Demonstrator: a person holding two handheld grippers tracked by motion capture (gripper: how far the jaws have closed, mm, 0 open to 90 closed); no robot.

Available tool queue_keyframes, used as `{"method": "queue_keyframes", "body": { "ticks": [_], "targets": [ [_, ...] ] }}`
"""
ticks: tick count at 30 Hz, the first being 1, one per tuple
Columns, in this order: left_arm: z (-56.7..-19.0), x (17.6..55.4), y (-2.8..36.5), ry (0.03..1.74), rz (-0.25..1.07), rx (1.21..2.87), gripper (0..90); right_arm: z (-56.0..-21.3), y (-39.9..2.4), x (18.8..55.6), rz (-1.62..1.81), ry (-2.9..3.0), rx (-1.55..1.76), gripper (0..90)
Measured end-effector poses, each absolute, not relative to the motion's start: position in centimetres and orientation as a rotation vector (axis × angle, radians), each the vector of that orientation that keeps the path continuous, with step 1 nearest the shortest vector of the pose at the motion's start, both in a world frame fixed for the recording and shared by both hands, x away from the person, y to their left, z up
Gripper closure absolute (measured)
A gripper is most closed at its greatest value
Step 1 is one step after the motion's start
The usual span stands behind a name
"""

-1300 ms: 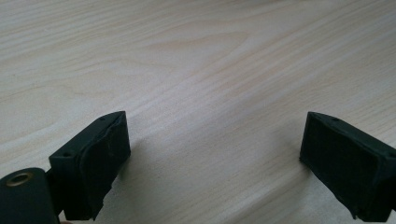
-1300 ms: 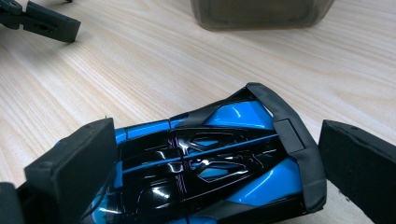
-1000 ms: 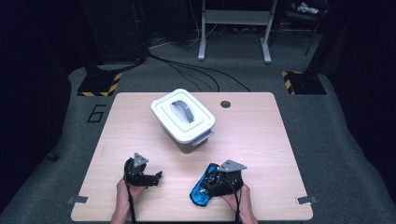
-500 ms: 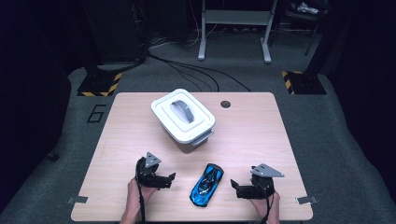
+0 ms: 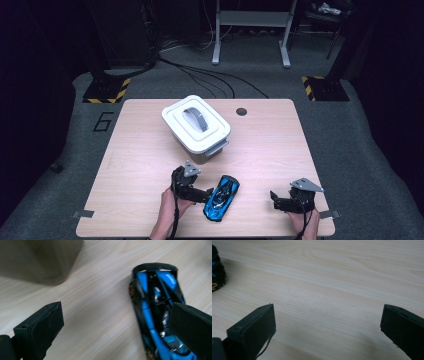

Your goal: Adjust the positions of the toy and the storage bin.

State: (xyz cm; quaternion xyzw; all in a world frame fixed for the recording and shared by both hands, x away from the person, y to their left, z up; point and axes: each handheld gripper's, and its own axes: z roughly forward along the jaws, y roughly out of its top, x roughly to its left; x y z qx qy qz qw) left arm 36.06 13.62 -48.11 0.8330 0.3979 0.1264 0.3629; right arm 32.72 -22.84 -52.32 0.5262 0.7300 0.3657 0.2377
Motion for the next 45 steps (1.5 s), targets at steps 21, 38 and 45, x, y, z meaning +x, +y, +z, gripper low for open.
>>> {"method": "queue_keyframes", "body": {
  "ticks": [21, 38, 45],
  "targets": [
    [-48.9, 37.5, 6.8, 0.968, 0.175, 2.234, 0.2, -52.8, -23.1, 33.6, 0.937, 2.028, 1.484, 1.8],
    [-50.2, 39.6, 4.1, 1.045, 0.147, 2.299, 10.6, -52.8, -23.1, 33.6, 0.941, 2.03, 1.489, 4.1],
    [-50.4, 39.5, 4.2, 1.044, 0.15, 2.301, 23.6, -52.9, -23.0, 33.7, 0.919, 2.04, 1.48, 6.4]
  ]
}}
